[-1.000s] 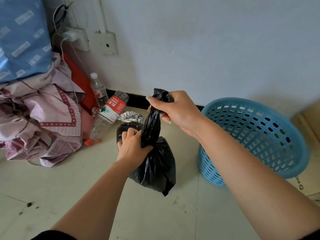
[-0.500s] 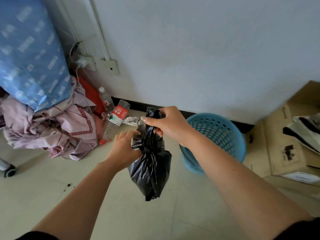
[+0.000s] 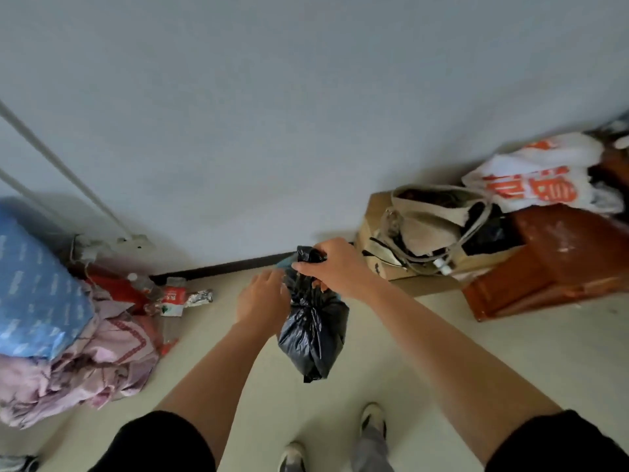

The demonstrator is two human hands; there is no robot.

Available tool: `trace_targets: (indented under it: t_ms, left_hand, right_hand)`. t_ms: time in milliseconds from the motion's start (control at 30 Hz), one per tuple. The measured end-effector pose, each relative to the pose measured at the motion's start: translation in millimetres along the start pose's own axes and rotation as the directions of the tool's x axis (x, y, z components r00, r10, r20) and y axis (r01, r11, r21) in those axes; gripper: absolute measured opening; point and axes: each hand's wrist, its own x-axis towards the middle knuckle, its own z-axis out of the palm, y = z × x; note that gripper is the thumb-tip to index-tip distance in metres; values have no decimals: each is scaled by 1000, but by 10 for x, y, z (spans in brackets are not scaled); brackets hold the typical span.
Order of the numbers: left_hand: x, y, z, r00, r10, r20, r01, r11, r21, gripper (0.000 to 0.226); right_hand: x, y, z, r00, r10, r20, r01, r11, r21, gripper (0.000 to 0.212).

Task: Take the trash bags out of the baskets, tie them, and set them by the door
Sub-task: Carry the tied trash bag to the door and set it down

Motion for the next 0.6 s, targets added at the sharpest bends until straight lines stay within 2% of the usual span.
trace_targets:
  t_ms: [200, 300, 433, 500, 533, 567, 600]
  left_hand:
    - [-49, 1103, -203, 964, 260, 62, -263, 964, 49, 36]
    - [-34, 1784, -148, 908, 410, 86, -417, 906, 78, 34]
    - [-50, 2653, -6, 830, 542, 133, -557, 822, 120, 30]
    - [-97, 3127, 144, 794, 584, 171, -605, 786, 125, 32]
    - [-112, 3309, 231, 798, 576, 177, -597, 796, 103, 34]
    - [-161, 3801, 448, 767, 607, 209, -633, 769, 90, 35]
    - [-132, 3876, 541, 774, 591, 228, -622, 778, 91, 37]
  right_hand:
    - [-706, -15, -989, 978, 105, -182, -98, 994, 47, 28]
    - [-1062, 152, -1564, 941, 146, -304, -125, 988, 88, 20]
    - [-1504, 503, -2249, 882, 204, -425, -171, 979, 115, 26]
    - [-1769, 751, -2613, 851, 260, -457, -200, 964, 177, 24]
    - [-1892, 852, -2751, 832, 291, -472, -217, 954, 205, 25]
    - [-2176, 1118, -3084, 792, 322, -519, -228, 944, 238, 27]
    - [-2227, 1161, -3152, 792, 319, -521, -228, 945, 233, 31]
